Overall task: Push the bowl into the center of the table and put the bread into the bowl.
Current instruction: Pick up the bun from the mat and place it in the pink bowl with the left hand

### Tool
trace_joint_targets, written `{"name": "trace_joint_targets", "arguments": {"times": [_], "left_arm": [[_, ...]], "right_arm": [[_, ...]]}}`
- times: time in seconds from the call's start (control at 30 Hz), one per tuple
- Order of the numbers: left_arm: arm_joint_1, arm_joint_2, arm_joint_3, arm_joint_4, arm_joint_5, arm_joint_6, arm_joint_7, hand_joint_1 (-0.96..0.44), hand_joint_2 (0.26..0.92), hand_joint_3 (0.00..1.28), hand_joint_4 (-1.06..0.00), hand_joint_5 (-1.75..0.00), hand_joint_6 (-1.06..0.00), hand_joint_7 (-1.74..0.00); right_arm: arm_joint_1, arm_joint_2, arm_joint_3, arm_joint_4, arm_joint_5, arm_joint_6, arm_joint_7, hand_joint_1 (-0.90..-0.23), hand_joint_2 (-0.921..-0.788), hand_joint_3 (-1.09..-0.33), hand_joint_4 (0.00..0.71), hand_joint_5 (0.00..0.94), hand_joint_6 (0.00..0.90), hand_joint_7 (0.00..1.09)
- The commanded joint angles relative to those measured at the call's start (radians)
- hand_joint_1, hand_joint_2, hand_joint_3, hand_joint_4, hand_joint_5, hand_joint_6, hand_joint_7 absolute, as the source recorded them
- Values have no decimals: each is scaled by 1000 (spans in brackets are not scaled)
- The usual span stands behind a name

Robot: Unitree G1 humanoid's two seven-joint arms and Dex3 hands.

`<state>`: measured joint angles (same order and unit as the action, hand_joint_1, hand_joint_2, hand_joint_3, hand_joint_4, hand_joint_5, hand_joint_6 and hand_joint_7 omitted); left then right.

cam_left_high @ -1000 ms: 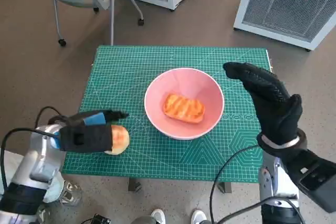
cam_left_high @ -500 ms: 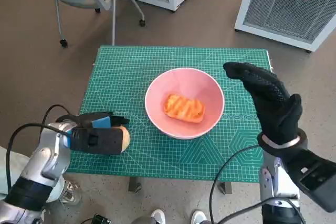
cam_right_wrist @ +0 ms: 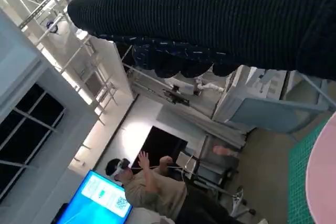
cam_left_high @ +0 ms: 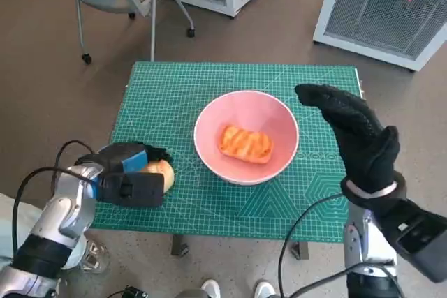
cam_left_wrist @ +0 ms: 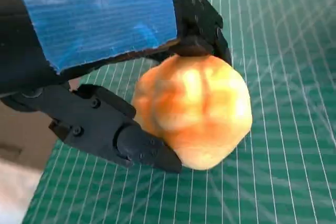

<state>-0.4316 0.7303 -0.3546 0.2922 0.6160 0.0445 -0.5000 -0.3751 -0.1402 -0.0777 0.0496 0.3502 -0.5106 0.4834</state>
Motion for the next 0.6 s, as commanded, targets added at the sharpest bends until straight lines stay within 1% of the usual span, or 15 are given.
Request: {"name": "trace_joint_targets", "arguments": {"times": [0.03,0.2,0.37,0.6], "left_arm": [[42,1,22,-7,-43,-41,-7,-4,899,19,-788,-1076,-721,-1033],[32,6,70,-17,-108,-71,-34,0,900,24,-787,-1062,-713,-1081],[12,8,114,-30,-168,-75,-64,1,904,27,-779,-1030,-698,-1139],[-31,4,211,-100,-282,-35,-104,1,910,29,-776,-1025,-671,-1170]], "right_arm": [[13,5,-1,18,4,15,-1,-682,-921,-692,69,0,-1,458],[12,7,-1,21,6,16,-1,-682,-921,-692,69,0,-1,458],[10,10,-3,29,8,14,1,-683,-921,-693,68,0,-1,456],[8,9,-7,39,12,9,4,-685,-921,-694,67,0,-1,455]]}}
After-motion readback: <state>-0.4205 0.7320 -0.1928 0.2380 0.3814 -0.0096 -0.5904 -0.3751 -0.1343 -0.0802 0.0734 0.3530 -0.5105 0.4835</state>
